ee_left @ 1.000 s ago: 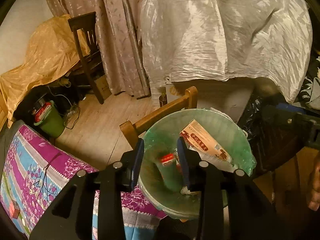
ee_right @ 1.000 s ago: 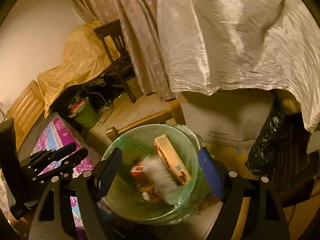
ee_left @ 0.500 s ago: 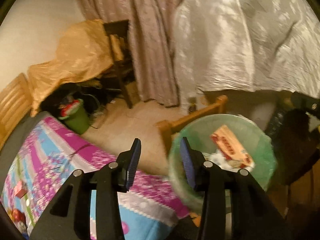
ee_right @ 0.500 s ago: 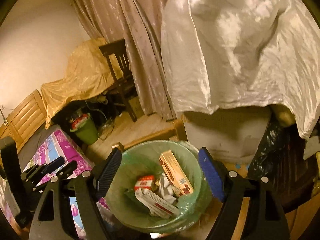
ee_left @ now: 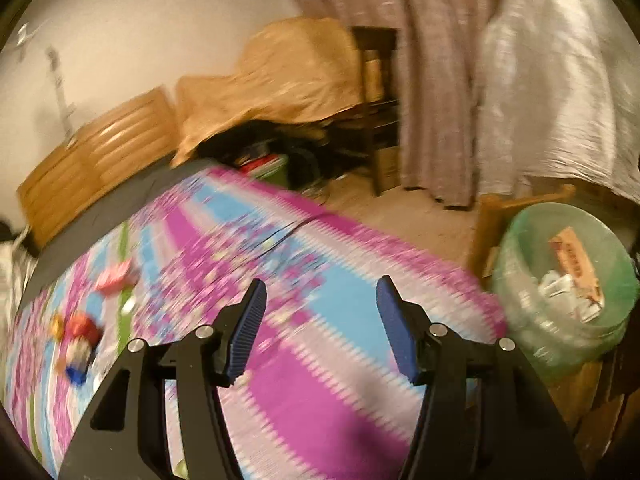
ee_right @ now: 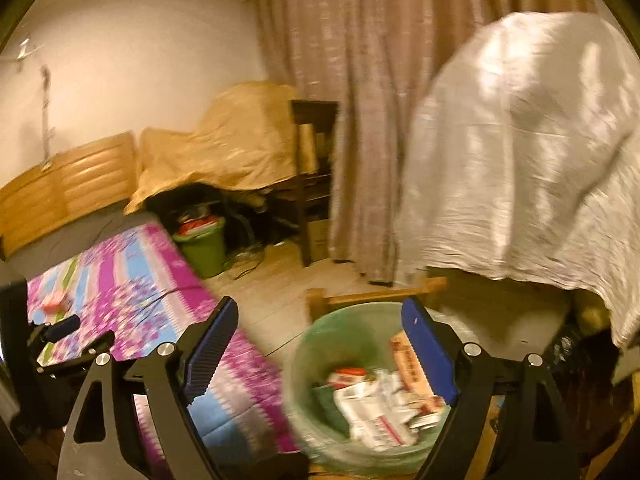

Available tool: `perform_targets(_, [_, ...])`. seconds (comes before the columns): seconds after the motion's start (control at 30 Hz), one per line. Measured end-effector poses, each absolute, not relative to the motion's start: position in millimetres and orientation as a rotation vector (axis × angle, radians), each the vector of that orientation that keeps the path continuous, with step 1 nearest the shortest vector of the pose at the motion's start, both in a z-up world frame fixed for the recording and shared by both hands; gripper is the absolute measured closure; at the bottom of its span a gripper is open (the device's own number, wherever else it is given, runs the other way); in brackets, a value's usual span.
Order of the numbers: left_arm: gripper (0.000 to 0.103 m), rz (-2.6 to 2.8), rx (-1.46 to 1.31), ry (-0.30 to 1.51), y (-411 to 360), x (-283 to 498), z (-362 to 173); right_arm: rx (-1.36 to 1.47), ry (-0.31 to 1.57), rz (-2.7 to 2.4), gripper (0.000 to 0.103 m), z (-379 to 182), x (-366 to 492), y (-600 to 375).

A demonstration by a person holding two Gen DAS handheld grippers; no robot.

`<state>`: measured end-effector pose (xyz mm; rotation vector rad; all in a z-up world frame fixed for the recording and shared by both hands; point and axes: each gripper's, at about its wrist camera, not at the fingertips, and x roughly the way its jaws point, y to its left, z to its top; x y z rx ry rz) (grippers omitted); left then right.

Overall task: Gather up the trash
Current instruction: 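Move both open tools back to the trash on the bed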

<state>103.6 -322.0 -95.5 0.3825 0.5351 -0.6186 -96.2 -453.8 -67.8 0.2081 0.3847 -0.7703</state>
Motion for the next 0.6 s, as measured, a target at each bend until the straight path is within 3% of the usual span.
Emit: perform_targets(0.6, [0.047, -0.116, 0.114, 0.748, -47.3, 181.6, -133.4, -0.056, 0.675, -0.231, 0.014, -135.4, 78.5, -275.3])
